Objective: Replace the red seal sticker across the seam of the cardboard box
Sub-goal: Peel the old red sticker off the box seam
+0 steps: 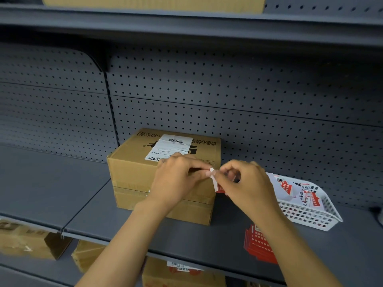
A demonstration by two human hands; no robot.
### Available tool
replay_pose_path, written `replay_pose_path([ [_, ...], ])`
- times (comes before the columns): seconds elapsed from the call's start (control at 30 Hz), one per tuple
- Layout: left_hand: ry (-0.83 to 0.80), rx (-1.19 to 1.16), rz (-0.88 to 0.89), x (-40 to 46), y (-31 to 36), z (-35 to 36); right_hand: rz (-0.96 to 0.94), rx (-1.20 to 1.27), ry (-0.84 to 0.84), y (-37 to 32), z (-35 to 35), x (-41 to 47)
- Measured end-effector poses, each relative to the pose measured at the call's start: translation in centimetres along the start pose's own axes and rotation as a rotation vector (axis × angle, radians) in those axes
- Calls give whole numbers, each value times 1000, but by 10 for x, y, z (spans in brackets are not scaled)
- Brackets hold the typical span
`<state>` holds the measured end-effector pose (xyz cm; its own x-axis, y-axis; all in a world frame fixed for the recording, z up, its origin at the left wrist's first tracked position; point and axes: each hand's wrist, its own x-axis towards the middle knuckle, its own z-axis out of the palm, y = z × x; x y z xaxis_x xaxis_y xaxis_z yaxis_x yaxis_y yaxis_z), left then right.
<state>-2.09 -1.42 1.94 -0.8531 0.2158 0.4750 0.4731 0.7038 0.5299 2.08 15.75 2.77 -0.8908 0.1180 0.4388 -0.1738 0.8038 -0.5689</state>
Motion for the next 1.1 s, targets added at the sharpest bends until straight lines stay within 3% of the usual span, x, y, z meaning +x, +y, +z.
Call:
replay_pose_path([
  [0.33,-33,-5,-51,2,-4,-4,146,300,-23,11,-13,0],
  [0.53,-55,-24,-88,5,-3,-4,158,330,-19,20,-22,-7],
  [0.73,-80,-54,-142,5,3,-5,180,402,88,29,-38,-13],
  [0.9,-23,-359,-126,-3,51,8,42,169,328,28,-57,-21],
  [1.03,-325,-819,-161,-9,96,36,-146,5,450,33,-65,-30],
  [1.1,-358,-989,-208,-10,105,47,-210,-42,432,41,-68,-34],
])
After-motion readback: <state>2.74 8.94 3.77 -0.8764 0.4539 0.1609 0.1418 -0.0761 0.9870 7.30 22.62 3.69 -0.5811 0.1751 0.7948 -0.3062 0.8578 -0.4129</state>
